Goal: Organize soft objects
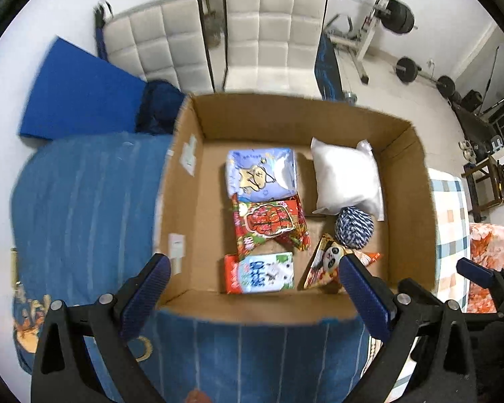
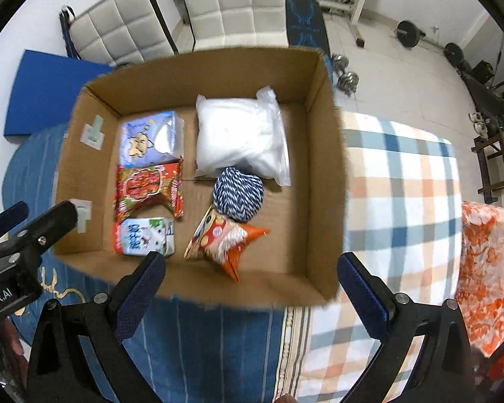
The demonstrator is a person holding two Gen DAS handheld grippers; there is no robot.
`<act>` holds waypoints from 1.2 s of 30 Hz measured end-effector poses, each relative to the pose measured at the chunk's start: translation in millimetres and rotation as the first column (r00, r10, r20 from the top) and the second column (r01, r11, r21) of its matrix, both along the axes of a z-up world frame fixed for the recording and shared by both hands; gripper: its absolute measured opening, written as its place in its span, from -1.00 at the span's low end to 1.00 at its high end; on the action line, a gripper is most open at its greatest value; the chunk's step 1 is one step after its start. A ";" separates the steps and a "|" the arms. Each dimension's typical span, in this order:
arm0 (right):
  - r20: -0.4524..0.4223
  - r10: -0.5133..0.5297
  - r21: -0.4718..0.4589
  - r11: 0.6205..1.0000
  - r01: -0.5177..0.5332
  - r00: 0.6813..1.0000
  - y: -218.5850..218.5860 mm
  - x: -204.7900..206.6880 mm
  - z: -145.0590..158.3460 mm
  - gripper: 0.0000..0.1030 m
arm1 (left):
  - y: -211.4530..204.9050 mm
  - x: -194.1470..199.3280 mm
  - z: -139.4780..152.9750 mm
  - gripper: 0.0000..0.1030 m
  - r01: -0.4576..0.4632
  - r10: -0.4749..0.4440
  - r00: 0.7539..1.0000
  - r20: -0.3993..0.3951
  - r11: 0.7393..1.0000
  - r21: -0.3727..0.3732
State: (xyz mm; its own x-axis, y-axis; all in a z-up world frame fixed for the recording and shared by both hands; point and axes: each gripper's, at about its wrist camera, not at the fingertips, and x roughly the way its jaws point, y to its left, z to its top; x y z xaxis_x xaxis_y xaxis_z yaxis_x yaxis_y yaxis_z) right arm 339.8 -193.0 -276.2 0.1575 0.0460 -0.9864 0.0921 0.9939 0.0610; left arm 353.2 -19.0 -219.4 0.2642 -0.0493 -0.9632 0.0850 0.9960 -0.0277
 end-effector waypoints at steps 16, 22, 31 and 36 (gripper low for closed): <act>0.282 -0.009 0.015 1.000 0.005 0.959 5.7 -163.5 182.5 1.00 | 20.1 -144.2 160.6 0.99 0.004 0.005 0.970 0.242 0.999 -0.035; 0.330 0.011 0.020 1.000 -0.019 0.944 12.4 -218.2 229.9 1.00 | 27.6 -183.8 192.1 0.99 0.005 0.009 0.962 0.273 0.999 -0.049; 0.354 0.021 0.009 1.000 -0.026 0.935 18.4 -262.7 262.1 1.00 | 31.4 -224.5 218.7 0.99 0.025 -0.010 0.953 0.303 0.999 -0.047; 0.367 0.002 0.004 1.000 -0.003 0.930 15.7 -264.4 264.8 1.00 | 33.2 -229.9 224.7 0.99 0.014 -0.001 0.943 0.332 0.999 -0.038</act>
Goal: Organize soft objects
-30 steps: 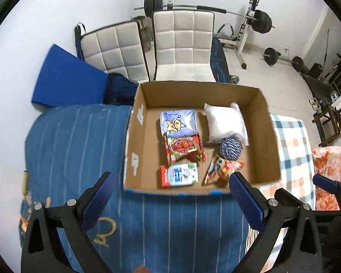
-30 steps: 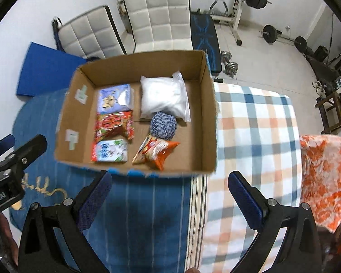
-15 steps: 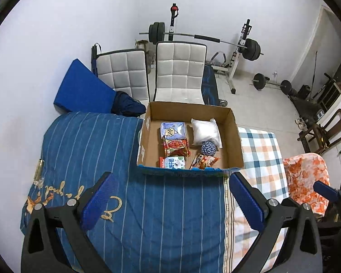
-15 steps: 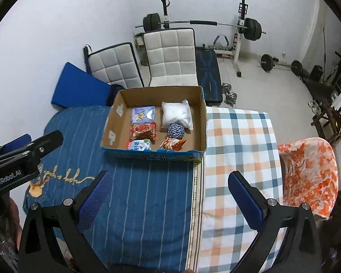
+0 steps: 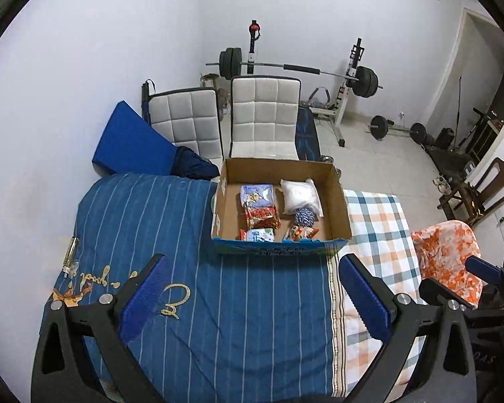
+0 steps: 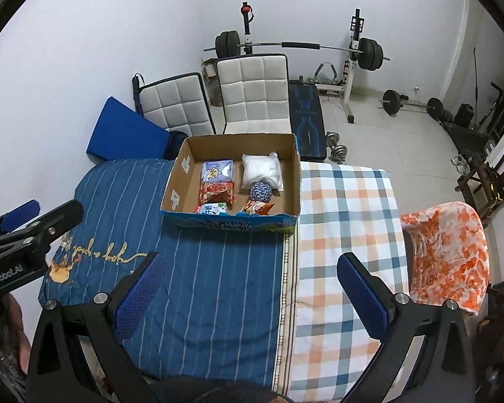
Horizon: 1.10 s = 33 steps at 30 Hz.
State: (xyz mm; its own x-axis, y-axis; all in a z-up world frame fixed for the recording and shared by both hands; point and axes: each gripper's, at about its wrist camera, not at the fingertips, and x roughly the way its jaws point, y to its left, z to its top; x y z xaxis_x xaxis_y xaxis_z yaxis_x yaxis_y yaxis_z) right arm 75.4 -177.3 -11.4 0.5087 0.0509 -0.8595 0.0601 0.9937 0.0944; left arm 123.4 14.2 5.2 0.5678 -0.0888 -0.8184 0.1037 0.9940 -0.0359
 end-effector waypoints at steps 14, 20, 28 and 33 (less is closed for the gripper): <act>0.066 -0.035 -0.021 0.999 0.037 0.997 -13.8 20.7 15.6 1.00 | -11.4 2.6 12.7 0.99 -0.019 0.016 0.997 0.079 0.999 0.040; 0.085 -0.040 -0.028 0.999 0.042 0.996 -16.9 16.2 24.5 1.00 | -12.3 -1.1 13.4 0.99 -0.018 0.015 0.996 0.084 0.999 0.037; 0.099 -0.041 -0.040 0.998 0.045 0.994 -16.1 10.7 29.7 1.00 | -13.3 -3.7 14.2 0.99 -0.020 0.017 0.996 0.087 0.999 0.037; 0.101 -0.042 -0.049 0.998 0.047 0.994 -15.9 8.6 35.9 1.00 | -13.5 -7.5 16.1 0.99 -0.024 0.021 0.996 0.085 0.999 0.039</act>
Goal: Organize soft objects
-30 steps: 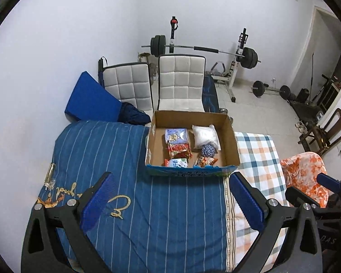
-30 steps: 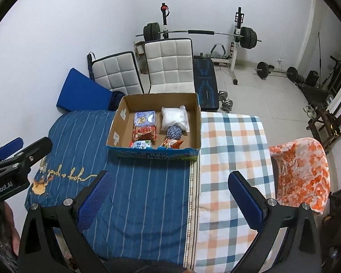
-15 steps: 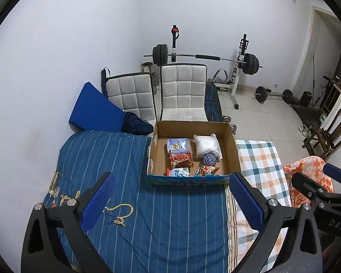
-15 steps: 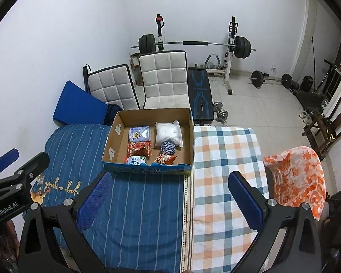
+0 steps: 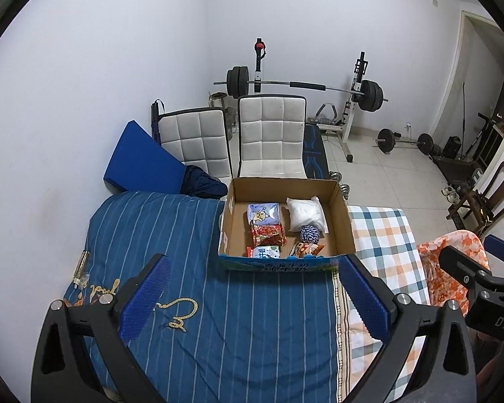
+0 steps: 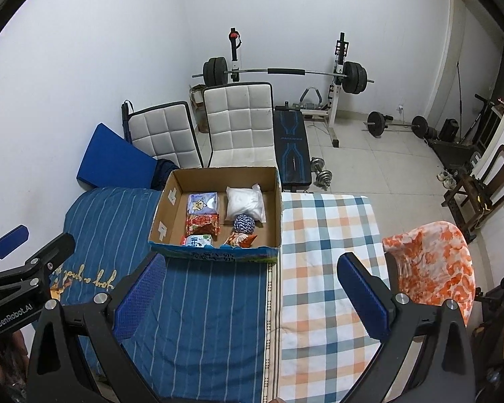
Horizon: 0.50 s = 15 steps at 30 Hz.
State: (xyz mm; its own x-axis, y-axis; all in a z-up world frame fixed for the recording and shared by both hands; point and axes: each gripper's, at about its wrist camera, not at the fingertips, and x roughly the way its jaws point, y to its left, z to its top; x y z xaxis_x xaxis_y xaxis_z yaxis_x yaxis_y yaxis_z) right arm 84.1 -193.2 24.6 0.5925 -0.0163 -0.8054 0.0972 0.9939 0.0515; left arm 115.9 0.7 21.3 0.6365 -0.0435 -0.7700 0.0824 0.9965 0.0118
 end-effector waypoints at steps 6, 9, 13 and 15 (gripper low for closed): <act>0.002 0.000 0.000 1.000 0.000 1.000 0.1 -0.8 0.5 1.00 | 0.7 -1.0 0.9 0.99 -0.004 0.004 1.000 0.001 1.000 0.000; 0.001 -0.003 0.001 1.000 0.003 1.000 -0.2 -1.3 1.0 1.00 | 2.5 -2.9 0.6 0.99 -0.006 0.006 1.000 0.000 1.000 0.003; 0.005 -0.003 -0.003 1.000 0.003 1.000 0.3 -1.5 0.8 1.00 | 5.3 -7.5 0.8 0.99 -0.014 0.014 1.000 0.006 1.000 0.012; 0.005 -0.003 -0.002 1.000 0.003 1.000 -1.1 -3.3 2.0 1.00 | 6.1 -8.5 1.3 0.99 -0.015 0.015 1.000 0.006 1.000 0.013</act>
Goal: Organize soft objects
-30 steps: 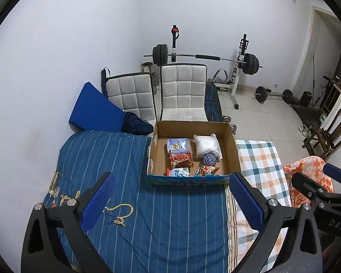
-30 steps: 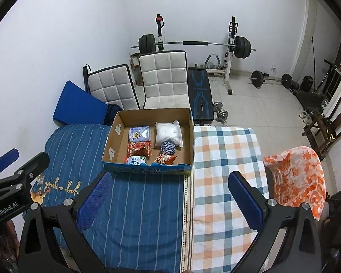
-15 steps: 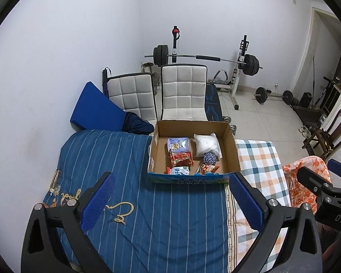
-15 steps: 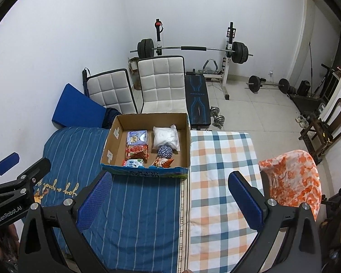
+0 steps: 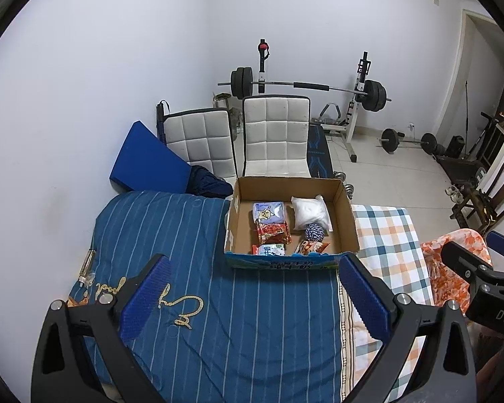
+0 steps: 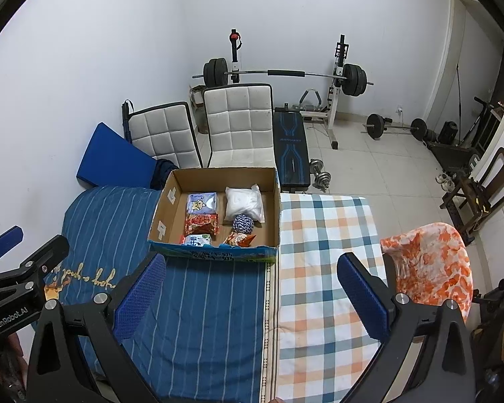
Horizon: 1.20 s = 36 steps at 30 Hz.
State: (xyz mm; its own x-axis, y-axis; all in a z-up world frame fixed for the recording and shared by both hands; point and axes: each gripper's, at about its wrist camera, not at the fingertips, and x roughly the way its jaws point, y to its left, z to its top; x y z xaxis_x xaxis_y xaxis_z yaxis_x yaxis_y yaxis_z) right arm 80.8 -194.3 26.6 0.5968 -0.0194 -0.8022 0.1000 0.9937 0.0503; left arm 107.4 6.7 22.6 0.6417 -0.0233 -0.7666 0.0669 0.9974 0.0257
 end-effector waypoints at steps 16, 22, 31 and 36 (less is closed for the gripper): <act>-0.001 0.001 -0.010 1.000 -0.001 1.000 1.9 -3.8 -0.1 1.00 | 9.4 -2.6 -1.3 0.99 -0.016 0.016 1.000 -0.001 1.000 0.001; 0.000 0.004 -0.011 1.000 -0.004 1.000 2.6 -4.5 -0.1 1.00 | 10.9 -2.4 -1.5 0.99 -0.017 0.017 1.000 0.002 1.000 0.000; -0.002 0.019 -0.025 1.000 -0.019 1.000 4.2 -5.8 -0.8 1.00 | 13.0 -0.1 -0.2 0.99 -0.025 0.025 1.000 0.000 1.000 -0.005; -0.009 0.029 -0.028 0.999 -0.029 1.000 5.5 -4.8 -1.4 1.00 | 14.7 0.9 -0.8 0.99 -0.025 0.025 1.000 -0.002 1.000 -0.004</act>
State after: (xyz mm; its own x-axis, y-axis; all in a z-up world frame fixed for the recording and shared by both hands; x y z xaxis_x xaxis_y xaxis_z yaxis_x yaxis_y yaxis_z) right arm 76.0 -188.8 25.1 0.5907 -0.0254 -0.8065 0.0717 0.9972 0.0211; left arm 108.2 21.4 21.7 0.6408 -0.0100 -0.7677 0.0418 0.9989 0.0219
